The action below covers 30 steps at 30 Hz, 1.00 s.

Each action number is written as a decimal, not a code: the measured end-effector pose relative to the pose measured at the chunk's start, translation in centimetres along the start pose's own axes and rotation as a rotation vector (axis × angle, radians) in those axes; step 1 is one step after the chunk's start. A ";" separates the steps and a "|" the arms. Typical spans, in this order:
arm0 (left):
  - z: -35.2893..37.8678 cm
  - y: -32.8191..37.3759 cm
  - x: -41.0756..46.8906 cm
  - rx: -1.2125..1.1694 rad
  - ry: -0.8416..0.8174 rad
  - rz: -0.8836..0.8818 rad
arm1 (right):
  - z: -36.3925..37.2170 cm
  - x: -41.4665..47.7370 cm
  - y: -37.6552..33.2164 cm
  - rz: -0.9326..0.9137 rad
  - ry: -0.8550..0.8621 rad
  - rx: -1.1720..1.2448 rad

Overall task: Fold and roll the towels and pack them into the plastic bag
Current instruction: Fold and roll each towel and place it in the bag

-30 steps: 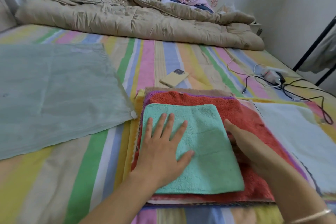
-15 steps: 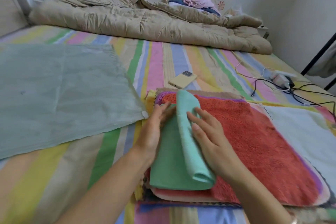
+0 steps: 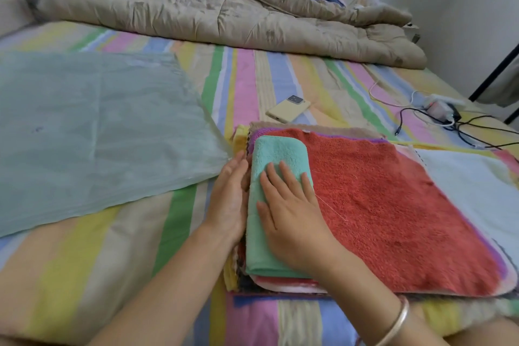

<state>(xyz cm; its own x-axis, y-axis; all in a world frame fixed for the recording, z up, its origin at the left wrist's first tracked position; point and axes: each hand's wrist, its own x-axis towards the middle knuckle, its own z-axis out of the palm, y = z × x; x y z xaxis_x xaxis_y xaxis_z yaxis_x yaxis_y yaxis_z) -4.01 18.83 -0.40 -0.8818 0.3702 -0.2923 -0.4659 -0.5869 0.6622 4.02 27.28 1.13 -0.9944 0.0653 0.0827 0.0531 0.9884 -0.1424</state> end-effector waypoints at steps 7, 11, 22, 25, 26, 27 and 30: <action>-2.2 1.4 1.4 0.726 0.146 0.195 | 1.3 -0.1 -0.2 0.009 0.031 -0.072; -3.0 1.7 1.2 1.047 0.018 0.137 | -0.1 -0.1 0.8 0.042 0.150 0.317; -2.1 2.3 1.4 1.115 -0.024 0.073 | -2.6 -1.2 3.5 0.513 -0.017 0.891; -1.9 2.6 1.3 1.017 -0.023 0.033 | -3.4 -1.1 1.9 0.379 -0.036 0.810; -1.9 2.9 1.3 0.950 -0.022 0.004 | -3.8 -1.0 1.2 0.325 -0.025 0.765; -1.9 3.4 1.1 0.878 -0.028 -0.030 | -4.2 -0.7 0.4 0.270 -0.001 0.738; -3.2 6.0 0.4 0.633 -0.103 -0.160 | -5.4 0.5 -1.6 0.140 0.075 0.797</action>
<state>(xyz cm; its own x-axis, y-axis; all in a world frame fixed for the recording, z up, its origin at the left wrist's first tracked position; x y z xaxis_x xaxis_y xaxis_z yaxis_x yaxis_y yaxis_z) -7.42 13.11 1.24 -0.7788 0.5034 -0.3743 -0.4300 0.0062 0.9028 3.94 26.52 6.75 -0.9731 0.2183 0.0738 0.0678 0.5773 -0.8137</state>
